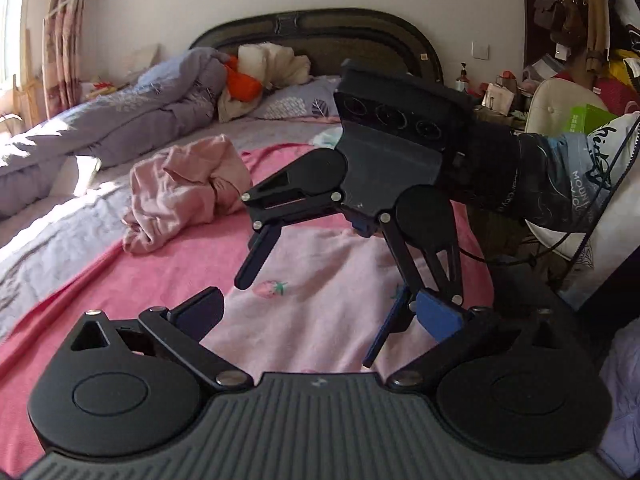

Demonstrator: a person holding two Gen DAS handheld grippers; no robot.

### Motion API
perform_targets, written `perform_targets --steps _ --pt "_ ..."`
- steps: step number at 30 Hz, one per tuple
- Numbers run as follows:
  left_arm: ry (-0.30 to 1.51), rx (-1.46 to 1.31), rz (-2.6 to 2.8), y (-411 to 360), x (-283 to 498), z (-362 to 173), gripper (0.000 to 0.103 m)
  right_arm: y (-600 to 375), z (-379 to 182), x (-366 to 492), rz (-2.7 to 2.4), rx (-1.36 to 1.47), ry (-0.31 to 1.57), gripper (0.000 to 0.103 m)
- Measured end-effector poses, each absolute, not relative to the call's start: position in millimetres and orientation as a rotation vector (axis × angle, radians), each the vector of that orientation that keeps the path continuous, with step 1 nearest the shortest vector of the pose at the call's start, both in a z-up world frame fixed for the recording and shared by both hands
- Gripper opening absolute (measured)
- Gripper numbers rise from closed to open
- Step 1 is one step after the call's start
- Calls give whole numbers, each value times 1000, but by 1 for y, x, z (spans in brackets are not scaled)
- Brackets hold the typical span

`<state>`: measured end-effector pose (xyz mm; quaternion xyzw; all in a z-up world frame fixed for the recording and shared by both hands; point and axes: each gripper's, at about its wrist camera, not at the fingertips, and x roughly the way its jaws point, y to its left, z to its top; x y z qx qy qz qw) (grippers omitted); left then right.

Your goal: Fold clothes

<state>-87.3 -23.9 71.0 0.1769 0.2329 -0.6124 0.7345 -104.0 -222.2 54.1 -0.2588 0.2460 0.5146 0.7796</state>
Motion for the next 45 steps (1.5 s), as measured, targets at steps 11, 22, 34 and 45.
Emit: perform_targets --steps 11,22,34,45 --pt "744 428 -1273 -29 -52 1 103 -241 -2 -69 1220 -273 683 103" --pt "729 416 -1234 55 -59 3 103 -242 3 -74 1184 -354 682 103" --pt "762 243 -975 153 -80 10 103 -351 0 -122 925 -229 654 103" --pt "525 220 -853 122 -136 78 103 -391 0 -205 509 202 665 103"
